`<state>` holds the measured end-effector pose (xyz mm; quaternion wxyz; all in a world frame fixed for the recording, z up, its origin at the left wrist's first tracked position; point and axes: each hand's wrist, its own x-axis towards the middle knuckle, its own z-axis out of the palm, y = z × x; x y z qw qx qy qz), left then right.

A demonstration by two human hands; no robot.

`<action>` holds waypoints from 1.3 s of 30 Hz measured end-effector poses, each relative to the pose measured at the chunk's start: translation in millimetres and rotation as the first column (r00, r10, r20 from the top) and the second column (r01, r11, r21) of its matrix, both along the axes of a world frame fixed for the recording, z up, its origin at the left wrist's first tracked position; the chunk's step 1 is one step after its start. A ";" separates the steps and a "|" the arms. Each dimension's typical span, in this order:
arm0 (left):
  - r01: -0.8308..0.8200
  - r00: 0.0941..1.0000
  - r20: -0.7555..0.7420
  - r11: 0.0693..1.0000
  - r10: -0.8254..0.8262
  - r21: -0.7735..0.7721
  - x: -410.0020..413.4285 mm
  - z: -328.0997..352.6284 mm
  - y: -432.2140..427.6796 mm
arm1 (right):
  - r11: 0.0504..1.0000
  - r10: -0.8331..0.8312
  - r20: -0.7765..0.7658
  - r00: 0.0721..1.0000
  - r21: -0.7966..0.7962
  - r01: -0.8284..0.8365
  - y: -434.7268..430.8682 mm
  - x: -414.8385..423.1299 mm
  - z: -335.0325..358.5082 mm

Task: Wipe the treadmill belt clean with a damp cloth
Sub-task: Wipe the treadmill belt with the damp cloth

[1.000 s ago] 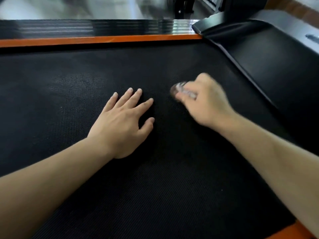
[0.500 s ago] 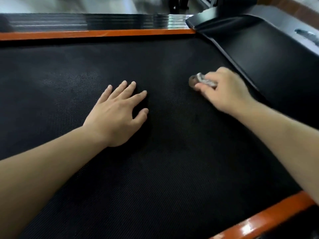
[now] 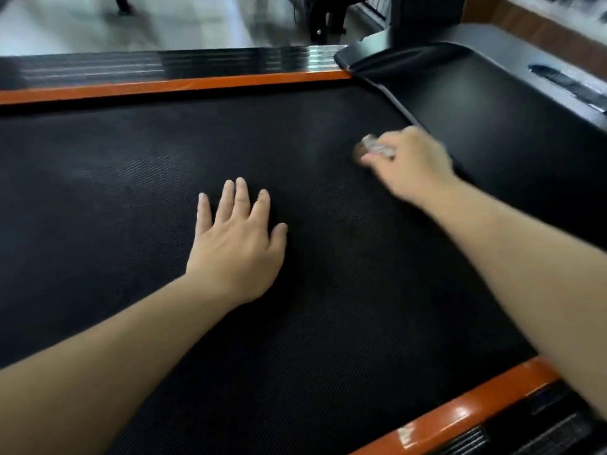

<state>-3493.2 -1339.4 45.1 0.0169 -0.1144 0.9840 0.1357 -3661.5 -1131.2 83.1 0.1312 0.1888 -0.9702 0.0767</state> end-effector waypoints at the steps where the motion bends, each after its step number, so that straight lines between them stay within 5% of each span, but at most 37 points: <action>1: -0.001 1.000 -0.021 1.000 0.001 -0.006 1.3 -2.4 1.5 | 0.992 -0.129 -0.011 0.992 -0.010 0.129 16.4 -17.3 5.0; 4: -0.011 0.998 -0.054 1.000 0.010 -0.022 1.6 -4.9 0.6 | 0.967 -0.255 -0.035 0.966 -0.022 0.254 26.9 -19.2 6.1; 10: -0.008 0.997 -0.074 1.000 0.006 -0.024 2.3 -4.2 2.3 | 0.989 0.146 0.015 0.989 -0.012 -0.145 5.3 44.4 -9.8; 15: -0.006 0.995 -0.100 1.000 0.005 -0.014 2.3 -5.9 2.0 | 0.960 -0.276 -0.065 0.959 0.039 0.279 36.6 -10.1 7.6; 21: 0.021 0.993 -0.113 1.000 -0.021 0.002 5.8 -3.5 1.7 | 0.974 0.220 0.059 0.974 -0.077 -0.215 -7.3 77.3 -16.4; 24: 0.031 0.991 -0.129 0.999 -0.029 0.014 7.6 -3.6 1.2 | 0.998 0.005 -0.047 0.999 0.066 -0.002 14.7 28.6 -5.2; 27: 0.016 0.991 -0.135 1.000 -0.013 0.021 6.7 -3.6 1.9 | 0.968 -0.252 -0.041 0.967 0.009 0.252 22.6 0.5 5.1; 34: 0.023 0.991 -0.133 1.000 -0.021 0.015 7.0 -4.0 1.8 | 0.963 0.270 0.104 0.957 -0.034 -0.268 5.1 103.6 -8.5; 39: 0.022 0.990 -0.139 1.000 -0.020 0.018 6.2 -4.9 1.3 | 0.976 -0.218 -0.021 0.976 -0.033 0.217 42.2 32.5 3.2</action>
